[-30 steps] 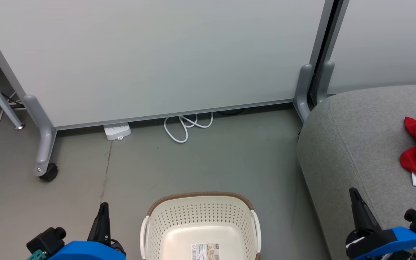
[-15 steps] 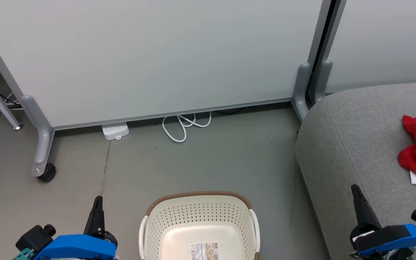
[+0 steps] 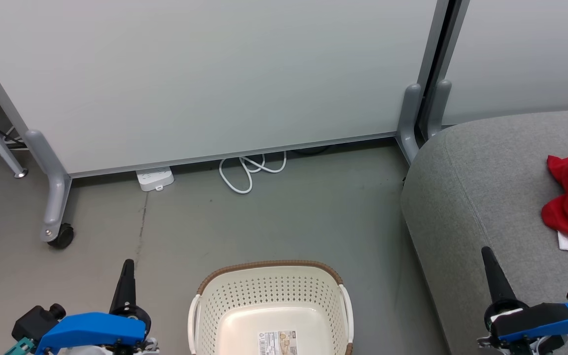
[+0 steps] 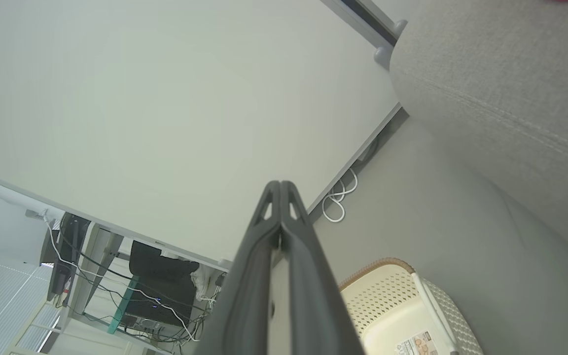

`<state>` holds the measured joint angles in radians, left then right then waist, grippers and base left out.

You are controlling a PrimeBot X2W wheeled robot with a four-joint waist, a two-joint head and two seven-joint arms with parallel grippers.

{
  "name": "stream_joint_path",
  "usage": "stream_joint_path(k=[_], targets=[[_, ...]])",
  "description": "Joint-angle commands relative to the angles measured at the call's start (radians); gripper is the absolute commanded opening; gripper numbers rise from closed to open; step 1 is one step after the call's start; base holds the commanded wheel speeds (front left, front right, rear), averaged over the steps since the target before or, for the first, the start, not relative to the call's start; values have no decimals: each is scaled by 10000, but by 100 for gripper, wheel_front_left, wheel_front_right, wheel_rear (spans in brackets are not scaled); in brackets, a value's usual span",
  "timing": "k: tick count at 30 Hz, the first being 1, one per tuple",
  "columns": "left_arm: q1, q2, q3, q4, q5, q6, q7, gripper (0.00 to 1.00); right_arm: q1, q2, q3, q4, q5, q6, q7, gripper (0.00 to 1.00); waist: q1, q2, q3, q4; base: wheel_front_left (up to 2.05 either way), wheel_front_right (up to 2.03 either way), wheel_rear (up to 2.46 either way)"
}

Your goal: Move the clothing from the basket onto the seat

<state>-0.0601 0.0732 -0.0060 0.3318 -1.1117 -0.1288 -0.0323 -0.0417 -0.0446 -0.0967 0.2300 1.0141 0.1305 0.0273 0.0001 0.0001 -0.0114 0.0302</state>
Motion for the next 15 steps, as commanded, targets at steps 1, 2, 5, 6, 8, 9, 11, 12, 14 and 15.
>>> stream_joint_path(k=[1, 2, 5, 6, 8, 9, 11, 12, 14, 15], targets=[[-238, 15, 122, -146, -233, -17, 61, 0, -287, -58, -26, -71, 284, 3, 73, 0, -1, -1, 3, -5, 0, 0, 0], [-247, 10, 145, -162, -325, -18, 89, 0, -300, -59, -29, -67, 394, 3, 88, 0, -1, -1, 5, -9, 0, 0, 0], [-268, -3, 204, -210, -605, -19, 171, 0, -327, -61, -39, -56, 740, 3, 133, 0, -1, -1, 11, -23, 0, 0, 0], [-274, -6, 223, -224, -700, -19, 203, 0, -327, -62, -42, -53, 840, 3, 148, 0, -1, -1, 13, -27, 0, 0, 0], [-299, -20, 283, -271, -963, -20, 284, 0, -339, -63, -50, -39, 1161, 3, 192, 0, -1, -1, 20, -41, 0, 0, 0], [-307, -25, 305, -284, -1052, -20, 316, 0, -351, -64, -53, -36, 1274, 3, 211, 0, -1, -1, 22, -45, 0, 0, 0], [-318, -33, 354, -313, -1230, -20, 363, 0, -375, -64, -59, -29, 1477, 3, 239, 0, -1, -1, 26, -54, 0, 0, 0], [-321, -36, 376, -326, -1318, -21, 392, 0, -386, -65, -62, -26, 1574, 3, 254, 0, -1, -1, 28, -59, 0, 0, 0], [-332, -46, 420, -353, -1485, -21, 436, 0, -403, -66, -67, -19, 1783, 3, 285, 0, -1, -1, 33, -68, 0, 0, 0], [-341, -49, 441, -369, -1567, -22, 469, 0, -412, -67, -70, -15, 1891, 3, 305, 0, -1, -1, 35, -72, 0, 0, 0]])
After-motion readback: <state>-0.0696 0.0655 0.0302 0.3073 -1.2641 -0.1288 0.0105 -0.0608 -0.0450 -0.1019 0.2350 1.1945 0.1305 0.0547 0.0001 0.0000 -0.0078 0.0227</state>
